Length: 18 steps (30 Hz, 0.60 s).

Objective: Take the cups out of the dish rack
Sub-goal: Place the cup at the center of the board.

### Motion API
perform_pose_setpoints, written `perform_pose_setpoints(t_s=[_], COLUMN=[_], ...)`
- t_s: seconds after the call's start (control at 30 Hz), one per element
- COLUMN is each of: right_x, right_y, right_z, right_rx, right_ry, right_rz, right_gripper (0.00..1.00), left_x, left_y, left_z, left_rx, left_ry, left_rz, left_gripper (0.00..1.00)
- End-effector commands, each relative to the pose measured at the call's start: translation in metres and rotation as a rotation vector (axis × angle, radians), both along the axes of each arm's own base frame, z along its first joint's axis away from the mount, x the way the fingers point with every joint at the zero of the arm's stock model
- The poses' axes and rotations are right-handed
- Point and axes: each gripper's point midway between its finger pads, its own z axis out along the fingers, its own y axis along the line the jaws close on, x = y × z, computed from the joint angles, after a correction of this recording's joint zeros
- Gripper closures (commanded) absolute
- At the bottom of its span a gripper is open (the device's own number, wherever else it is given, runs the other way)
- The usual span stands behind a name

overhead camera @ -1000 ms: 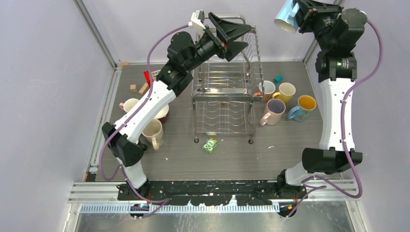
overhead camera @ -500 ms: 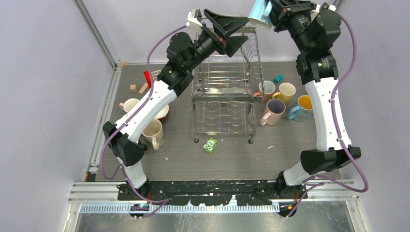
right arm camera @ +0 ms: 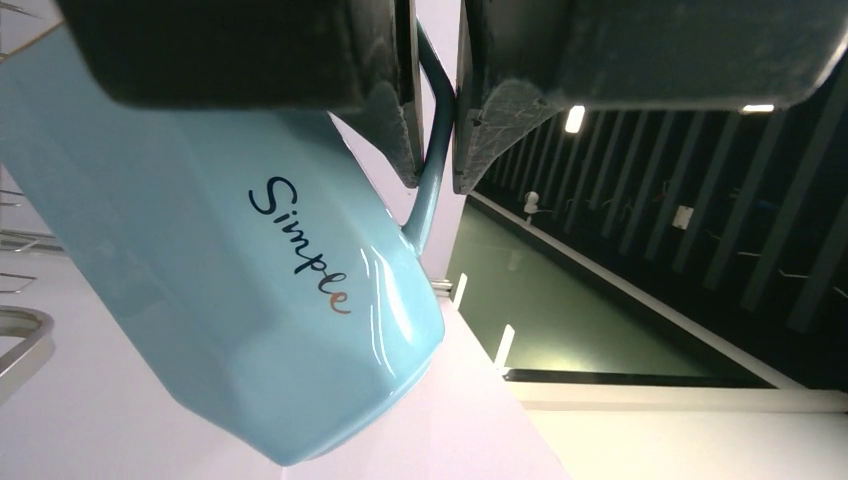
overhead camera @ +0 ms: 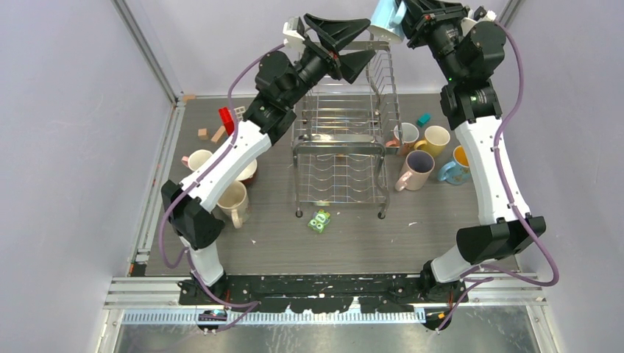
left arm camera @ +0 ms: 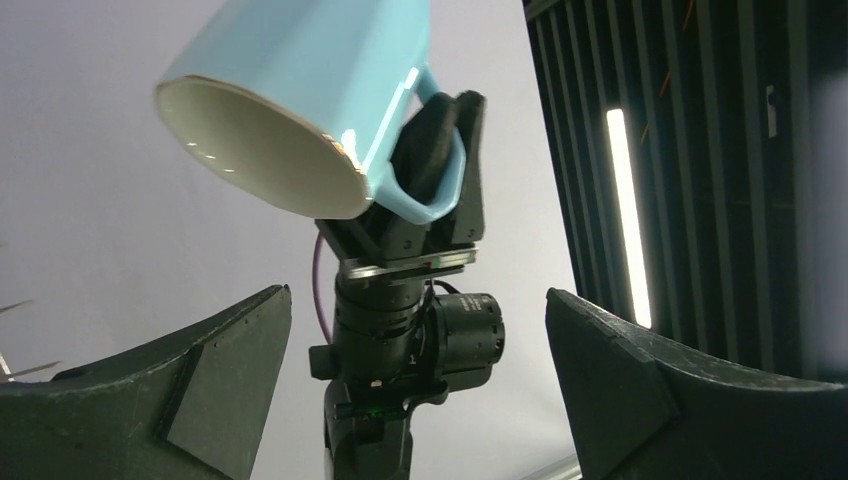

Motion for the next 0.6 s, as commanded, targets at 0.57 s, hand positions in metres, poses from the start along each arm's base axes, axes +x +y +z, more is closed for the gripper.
perform_pose_setpoints(t_s=[0.57], right_x=[-0.055], right_y=[0.021], right_z=[0.055], right_rx=[0.100], right_ry=[-0.257], right_rz=[0.165], right_gripper=[0.99], left_x=[0.024], left_y=[0.021], left_z=[0.031], left_rx=[-0.137], left_ry=[-0.023], left_rz=[0.003], left_gripper=[0.01])
